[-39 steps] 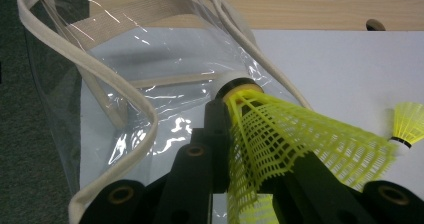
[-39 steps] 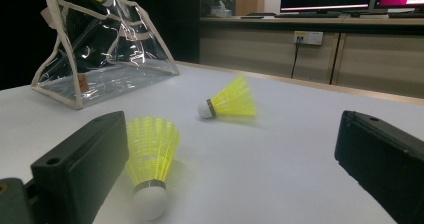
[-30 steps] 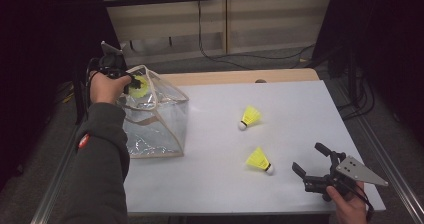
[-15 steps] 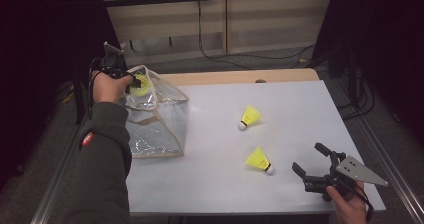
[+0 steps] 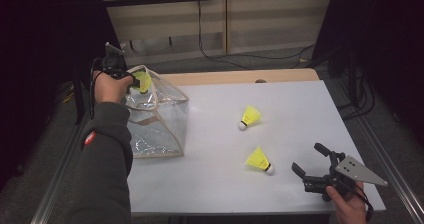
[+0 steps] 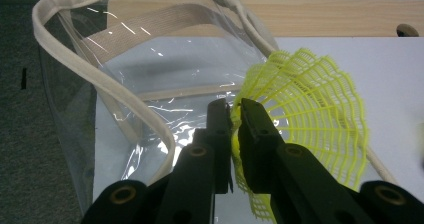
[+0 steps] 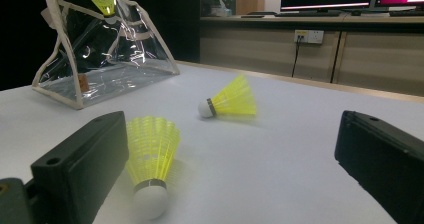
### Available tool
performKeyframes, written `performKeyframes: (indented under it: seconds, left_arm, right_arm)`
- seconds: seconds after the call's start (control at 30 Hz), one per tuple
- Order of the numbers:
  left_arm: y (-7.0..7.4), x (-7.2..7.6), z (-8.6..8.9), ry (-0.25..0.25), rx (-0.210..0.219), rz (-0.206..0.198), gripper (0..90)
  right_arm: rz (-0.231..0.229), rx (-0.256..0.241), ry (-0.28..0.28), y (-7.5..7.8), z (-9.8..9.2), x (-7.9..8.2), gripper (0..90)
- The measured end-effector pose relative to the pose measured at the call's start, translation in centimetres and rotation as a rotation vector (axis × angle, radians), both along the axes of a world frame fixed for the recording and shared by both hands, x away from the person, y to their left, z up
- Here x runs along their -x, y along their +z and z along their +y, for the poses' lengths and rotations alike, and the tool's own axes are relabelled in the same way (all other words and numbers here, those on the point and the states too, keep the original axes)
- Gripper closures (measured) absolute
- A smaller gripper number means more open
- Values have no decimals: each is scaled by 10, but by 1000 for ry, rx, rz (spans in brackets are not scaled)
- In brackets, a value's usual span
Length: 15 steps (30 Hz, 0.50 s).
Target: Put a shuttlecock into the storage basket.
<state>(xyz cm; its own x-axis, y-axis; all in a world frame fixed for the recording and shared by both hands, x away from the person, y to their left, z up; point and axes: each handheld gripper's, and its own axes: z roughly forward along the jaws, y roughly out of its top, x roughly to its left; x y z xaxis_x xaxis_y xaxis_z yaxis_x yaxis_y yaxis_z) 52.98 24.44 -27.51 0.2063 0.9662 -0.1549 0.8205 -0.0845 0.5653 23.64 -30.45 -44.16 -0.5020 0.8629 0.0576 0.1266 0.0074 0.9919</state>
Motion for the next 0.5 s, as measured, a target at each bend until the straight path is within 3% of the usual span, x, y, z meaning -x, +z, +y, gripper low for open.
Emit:
performKeyframes:
  seconds: [0.23,0.5]
  left_arm:
    - [0,-2,3,32,4,-24,857]
    - [-2,-4,2,37,-8,-55,767]
  right_arm:
    - [1,-1,2,0,0,0,5]
    - [3,-4,2,-1,-1,0,5]
